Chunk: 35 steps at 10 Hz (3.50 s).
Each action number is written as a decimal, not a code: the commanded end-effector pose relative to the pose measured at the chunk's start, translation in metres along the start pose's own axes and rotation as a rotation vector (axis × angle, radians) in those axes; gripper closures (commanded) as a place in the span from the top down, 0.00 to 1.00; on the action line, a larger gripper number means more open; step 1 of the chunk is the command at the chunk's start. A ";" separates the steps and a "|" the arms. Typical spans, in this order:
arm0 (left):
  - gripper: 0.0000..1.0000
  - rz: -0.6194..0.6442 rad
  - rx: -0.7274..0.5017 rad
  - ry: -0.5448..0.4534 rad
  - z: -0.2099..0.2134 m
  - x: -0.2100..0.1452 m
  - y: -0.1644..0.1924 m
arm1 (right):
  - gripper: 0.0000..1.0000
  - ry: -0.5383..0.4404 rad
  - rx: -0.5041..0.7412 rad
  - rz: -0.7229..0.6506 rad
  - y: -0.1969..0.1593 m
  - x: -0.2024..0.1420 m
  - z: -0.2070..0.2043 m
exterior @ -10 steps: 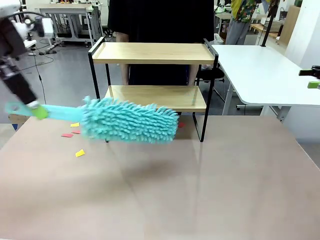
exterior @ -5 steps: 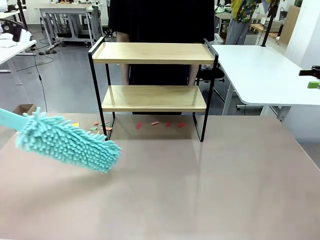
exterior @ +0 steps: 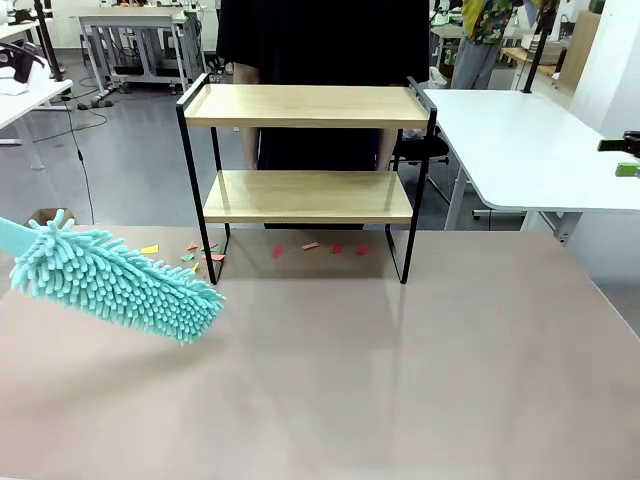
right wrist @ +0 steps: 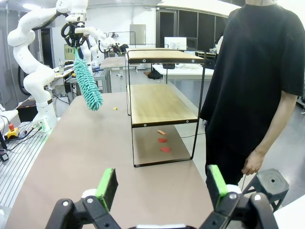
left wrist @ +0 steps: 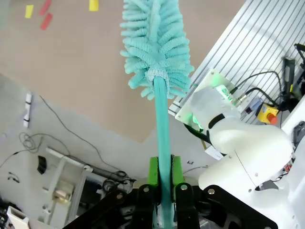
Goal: Clean the shelf.
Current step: Clean the specific section of the Shelf indicated by the human with the Duster.
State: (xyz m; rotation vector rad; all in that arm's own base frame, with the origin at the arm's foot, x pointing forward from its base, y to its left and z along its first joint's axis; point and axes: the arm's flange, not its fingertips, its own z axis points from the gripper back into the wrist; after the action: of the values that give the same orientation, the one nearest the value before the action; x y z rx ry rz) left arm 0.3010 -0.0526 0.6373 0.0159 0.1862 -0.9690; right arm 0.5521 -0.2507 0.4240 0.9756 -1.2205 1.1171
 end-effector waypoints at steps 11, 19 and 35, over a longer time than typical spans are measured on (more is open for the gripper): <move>0.13 0.004 -0.024 -0.008 0.000 -0.002 -0.002 | 1.00 -0.001 0.002 0.008 0.000 0.004 -0.001; 0.13 0.004 -0.024 -0.008 0.000 -0.002 -0.002 | 1.00 -0.001 0.002 0.008 0.000 0.004 -0.001; 0.13 0.327 -0.237 -0.374 -0.055 0.090 -0.098 | 1.00 -0.001 0.002 0.008 0.000 0.004 -0.001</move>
State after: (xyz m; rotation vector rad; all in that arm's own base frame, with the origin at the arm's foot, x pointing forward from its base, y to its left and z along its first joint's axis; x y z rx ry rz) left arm 0.2828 -0.1633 0.5830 -0.3657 0.0366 -0.6888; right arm 0.5521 -0.2508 0.4240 0.9754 -1.2206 1.1169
